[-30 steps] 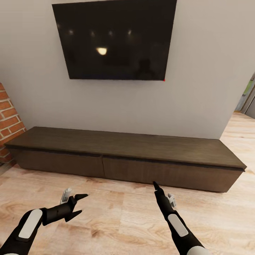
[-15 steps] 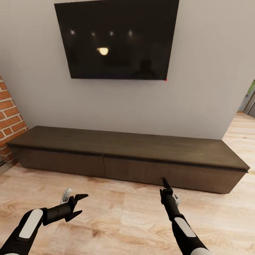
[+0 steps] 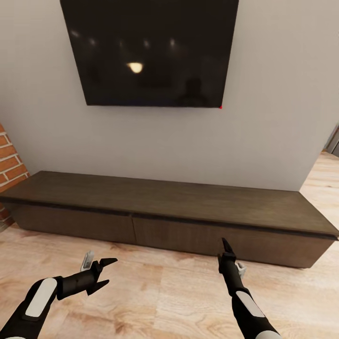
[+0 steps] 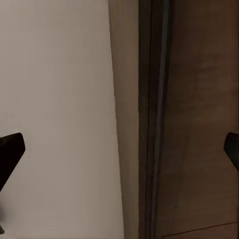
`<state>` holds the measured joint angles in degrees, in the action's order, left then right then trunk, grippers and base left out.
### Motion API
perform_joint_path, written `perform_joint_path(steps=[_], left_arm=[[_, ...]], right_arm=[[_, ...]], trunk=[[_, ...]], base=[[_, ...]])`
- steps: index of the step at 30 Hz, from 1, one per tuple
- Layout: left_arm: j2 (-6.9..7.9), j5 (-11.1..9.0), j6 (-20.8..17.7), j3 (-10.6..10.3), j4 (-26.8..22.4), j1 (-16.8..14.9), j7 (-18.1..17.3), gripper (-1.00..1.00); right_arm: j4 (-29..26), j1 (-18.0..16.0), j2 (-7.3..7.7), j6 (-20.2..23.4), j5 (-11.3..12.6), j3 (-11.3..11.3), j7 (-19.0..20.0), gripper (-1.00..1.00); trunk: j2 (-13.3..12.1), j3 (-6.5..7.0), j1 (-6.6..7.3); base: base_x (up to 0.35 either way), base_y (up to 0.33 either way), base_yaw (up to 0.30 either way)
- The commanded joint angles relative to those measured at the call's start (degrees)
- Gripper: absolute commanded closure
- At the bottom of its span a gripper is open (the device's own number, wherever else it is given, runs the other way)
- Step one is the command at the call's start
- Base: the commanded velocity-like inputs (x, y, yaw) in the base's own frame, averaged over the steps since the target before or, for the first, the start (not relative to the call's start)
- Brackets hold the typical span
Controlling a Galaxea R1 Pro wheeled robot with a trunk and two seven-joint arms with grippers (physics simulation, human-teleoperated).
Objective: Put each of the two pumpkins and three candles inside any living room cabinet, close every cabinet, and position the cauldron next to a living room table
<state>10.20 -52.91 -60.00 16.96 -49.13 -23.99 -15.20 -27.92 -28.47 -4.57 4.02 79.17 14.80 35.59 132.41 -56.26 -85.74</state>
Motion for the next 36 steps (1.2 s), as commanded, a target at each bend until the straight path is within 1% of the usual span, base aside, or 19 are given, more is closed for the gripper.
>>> perform_joint_path(steps=[1,4,6,7,10,15,18,28,36], left_arm=[[0.00,0.00,0.00,0.00,0.00,0.00,0.00,-1.00],[0.00,-0.02,0.00,0.00,0.00,0.00,0.00,-1.00],[0.00,-0.06,0.00,0.07,0.00,0.00,0.00,-1.00],[0.00,-0.08,0.00,0.16,0.00,0.00,0.00,-1.00],[0.00,-0.09,0.00,0.26,0.00,0.00,-0.03,-1.00],[0.03,-0.09,0.00,0.34,0.00,0.00,-0.13,-1.00],[0.01,-0.09,0.00,0.35,0.00,0.00,-0.56,-1.00],[0.04,-0.09,0.00,0.35,0.00,0.00,-0.90,-1.00],[0.04,-0.09,0.00,0.35,0.00,0.00,-0.97,-1.00]], right_arm=[[0.15,0.00,0.00,0.01,0.00,0.09,0.00,-1.00],[2.21,-0.01,0.03,-0.06,0.02,0.49,-0.06,-1.00],[4.41,-0.02,0.05,-0.16,0.07,1.40,-0.08,-1.00],[5.67,-0.01,0.07,-0.22,0.09,2.37,-0.08,-1.00],[6.65,0.00,0.08,-0.30,0.10,3.25,-0.09,-1.00],[7.02,-0.01,0.09,-0.28,0.11,3.73,-0.14,-1.00],[7.07,0.00,0.09,-0.21,0.11,4.38,-0.16,-1.00],[7.09,0.00,0.09,-0.12,0.16,4.79,-0.10,-1.00],[7.01,0.00,-0.05,-0.47,0.18,4.86,-0.09,-1.00]], trunk=[[0.00,0.00,0.00],[0.00,0.00,0.00],[0.00,0.00,0.00],[0.00,0.00,0.00],[0.00,0.00,0.00],[2.01,-0.90,-1.10],[3.21,-1.44,-1.76],[7.22,-3.23,-3.95],[7.22,-3.23,-3.95]], base=[[0.071,-0.069,0.000],[0.028,-0.131,0.000],[0.007,-0.051,0.000],[0.003,-0.023,0.000],[0.001,-0.011,0.000],[0.000,-0.002,0.000],[0.000,0.000,0.000],[0.000,0.000,0.000],[0.000,0.000,0.000]])
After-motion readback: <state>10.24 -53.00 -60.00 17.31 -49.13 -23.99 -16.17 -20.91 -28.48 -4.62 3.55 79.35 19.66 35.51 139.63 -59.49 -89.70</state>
